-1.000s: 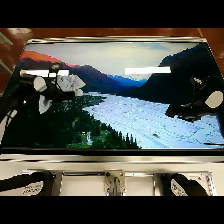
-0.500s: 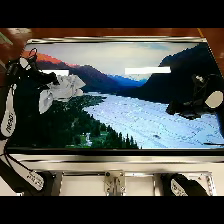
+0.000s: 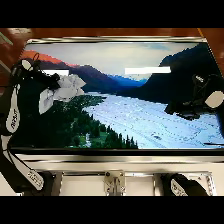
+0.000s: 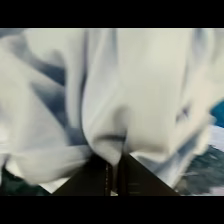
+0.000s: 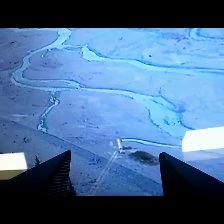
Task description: Fold the shirts.
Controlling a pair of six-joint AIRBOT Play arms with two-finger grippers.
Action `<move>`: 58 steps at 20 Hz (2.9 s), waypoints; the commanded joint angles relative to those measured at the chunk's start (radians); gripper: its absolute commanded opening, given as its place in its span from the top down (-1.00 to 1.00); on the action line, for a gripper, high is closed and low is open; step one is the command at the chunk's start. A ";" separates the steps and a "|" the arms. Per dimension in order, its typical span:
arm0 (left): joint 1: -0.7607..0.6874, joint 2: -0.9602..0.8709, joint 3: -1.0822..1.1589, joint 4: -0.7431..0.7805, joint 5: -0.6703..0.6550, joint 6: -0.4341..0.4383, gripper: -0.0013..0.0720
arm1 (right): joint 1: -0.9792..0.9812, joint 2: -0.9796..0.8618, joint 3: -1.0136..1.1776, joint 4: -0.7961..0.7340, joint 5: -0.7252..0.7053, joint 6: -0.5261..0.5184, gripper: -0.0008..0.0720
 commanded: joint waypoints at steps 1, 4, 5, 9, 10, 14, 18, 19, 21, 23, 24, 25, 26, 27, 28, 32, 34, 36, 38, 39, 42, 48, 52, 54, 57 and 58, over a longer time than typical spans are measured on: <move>-0.029 0.137 0.051 -0.025 -0.019 0.082 0.88 | 0.000 0.000 0.000 0.013 0.019 -0.011 -0.86; -0.109 0.386 0.075 -0.026 -0.042 0.170 0.88 | -0.002 0.000 0.011 0.016 -0.041 -0.064 -0.86; -0.142 0.469 0.075 -0.025 -0.042 0.180 0.88 | -0.002 0.000 0.031 0.018 -0.040 -0.078 -0.86; -0.334 0.752 0.075 -0.025 -0.040 0.179 0.88 | -0.002 0.001 0.226 0.013 0.014 -0.145 -0.86; -0.391 0.793 0.074 -0.023 -0.042 0.174 0.88 | -0.002 0.001 0.287 0.014 0.028 -0.146 -0.86; -0.597 0.821 0.020 0.025 -0.048 0.095 0.87 | -0.001 0.001 0.467 0.017 0.115 -0.147 -0.86; -0.787 0.769 -0.227 0.080 0.063 0.031 0.87 | -0.001 -0.005 0.473 -0.033 0.249 -0.185 -0.86; -0.826 0.753 -0.303 0.080 0.122 0.008 0.87 | -0.001 -0.005 0.457 -0.050 0.261 -0.185 -0.86; -0.889 0.708 -0.454 0.077 0.246 -0.048 0.87 | -0.001 -0.005 0.403 -0.049 0.274 -0.185 -0.86; -0.920 0.649 -0.564 0.077 0.307 -0.094 0.87 | -0.001 -0.005 0.317 -0.025 0.265 -0.185 -0.86; -0.922 0.616 -0.600 0.076 0.310 -0.098 0.85 | -0.001 -0.005 0.266 -0.018 0.243 -0.187 -0.86; -0.916 0.585 -0.620 0.069 0.309 -0.106 0.27 | -0.001 -0.005 0.208 -0.006 0.210 -0.192 -0.86; -0.898 0.560 -0.625 0.052 0.307 -0.136 -0.95 | -0.001 -0.005 0.153 0.005 0.166 -0.192 -0.87; -0.866 0.552 -0.623 0.027 0.300 -0.146 -1.00 | -0.001 -0.005 0.112 0.026 0.130 -0.193 -0.87; -0.818 0.562 -0.623 0.005 0.298 -0.136 -1.00 | -0.002 -0.005 0.087 0.037 0.105 -0.206 -0.87; -0.549 0.684 -0.624 -0.029 0.117 -0.004 -1.00 | -0.107 -0.020 0.081 0.040 0.109 -0.291 -0.88; -0.424 0.748 -0.668 -0.029 -0.064 0.059 -1.00 | -0.241 -0.052 0.071 0.093 0.170 -0.293 -0.88; -0.361 0.835 -0.808 -0.034 -0.102 0.078 -1.00 | -0.365 -0.074 0.000 0.250 0.171 -0.316 -0.88; -0.352 0.910 -1.000 -0.086 -0.050 0.077 -1.00 | -0.394 -0.079 -0.103 0.300 0.176 -0.346 -0.88; -0.359 0.929 -1.104 -0.162 0.008 0.078 -1.00 | -0.392 -0.079 -0.154 0.316 0.172 -0.355 -0.88; -0.415 0.916 -1.330 -0.388 0.225 0.131 -1.00 | -0.366 -0.083 -0.269 0.356 0.158 -0.380 -0.88; -0.614 0.745 -1.401 -0.630 0.498 0.207 -0.99 | -0.256 -0.176 -0.300 0.378 0.153 -0.375 -0.88; -0.678 0.629 -1.362 -0.779 0.552 0.304 -0.99 | -0.168 -0.251 -0.300 0.383 0.134 -0.375 -0.88; -0.687 0.597 -1.328 -0.789 0.569 0.307 -0.78 | -0.151 -0.275 -0.300 0.383 0.123 -0.369 -0.88; -0.699 0.559 -1.287 -0.789 0.591 0.305 -0.66 | -0.131 -0.291 -0.301 0.384 0.105 -0.352 -0.88; -0.701 0.545 -1.277 -0.789 0.593 0.302 -0.31 | -0.121 -0.291 -0.303 0.383 0.089 -0.347 -0.88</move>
